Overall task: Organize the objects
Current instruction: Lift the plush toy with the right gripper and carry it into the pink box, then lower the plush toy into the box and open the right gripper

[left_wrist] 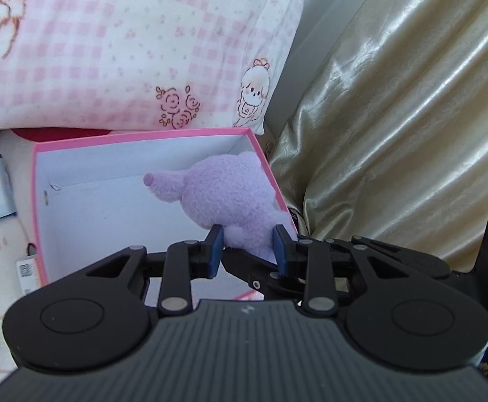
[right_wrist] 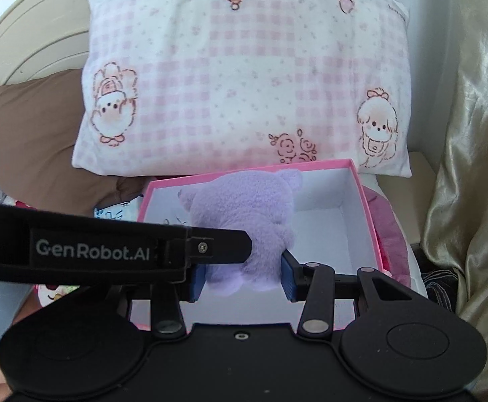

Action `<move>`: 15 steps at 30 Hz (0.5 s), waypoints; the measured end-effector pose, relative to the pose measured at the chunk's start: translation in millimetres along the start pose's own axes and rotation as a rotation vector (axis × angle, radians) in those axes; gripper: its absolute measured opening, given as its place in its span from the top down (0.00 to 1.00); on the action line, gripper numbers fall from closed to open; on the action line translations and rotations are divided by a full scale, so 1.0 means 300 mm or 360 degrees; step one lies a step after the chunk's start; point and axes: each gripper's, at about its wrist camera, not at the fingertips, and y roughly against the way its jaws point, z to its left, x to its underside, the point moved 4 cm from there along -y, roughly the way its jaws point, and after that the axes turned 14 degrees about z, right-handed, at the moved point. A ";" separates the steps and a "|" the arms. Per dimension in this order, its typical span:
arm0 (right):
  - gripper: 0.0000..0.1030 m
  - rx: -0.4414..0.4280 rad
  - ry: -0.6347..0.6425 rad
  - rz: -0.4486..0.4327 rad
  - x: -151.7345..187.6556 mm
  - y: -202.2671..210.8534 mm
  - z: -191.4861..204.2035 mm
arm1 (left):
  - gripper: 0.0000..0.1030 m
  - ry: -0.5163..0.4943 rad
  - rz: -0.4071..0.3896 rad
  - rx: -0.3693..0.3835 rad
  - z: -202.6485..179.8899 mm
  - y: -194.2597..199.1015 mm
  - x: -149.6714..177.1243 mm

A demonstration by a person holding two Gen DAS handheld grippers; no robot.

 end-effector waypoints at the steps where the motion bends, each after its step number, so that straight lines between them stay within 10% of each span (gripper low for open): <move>1: 0.52 0.0002 -0.0030 0.0017 -0.009 -0.026 -0.017 | 0.71 0.0024 0.0006 0.0005 0.013 -0.032 -0.011; 15: 0.53 0.0006 -0.0154 0.0218 0.022 -0.340 -0.165 | 0.70 0.0152 0.0192 0.0088 0.174 -0.379 -0.038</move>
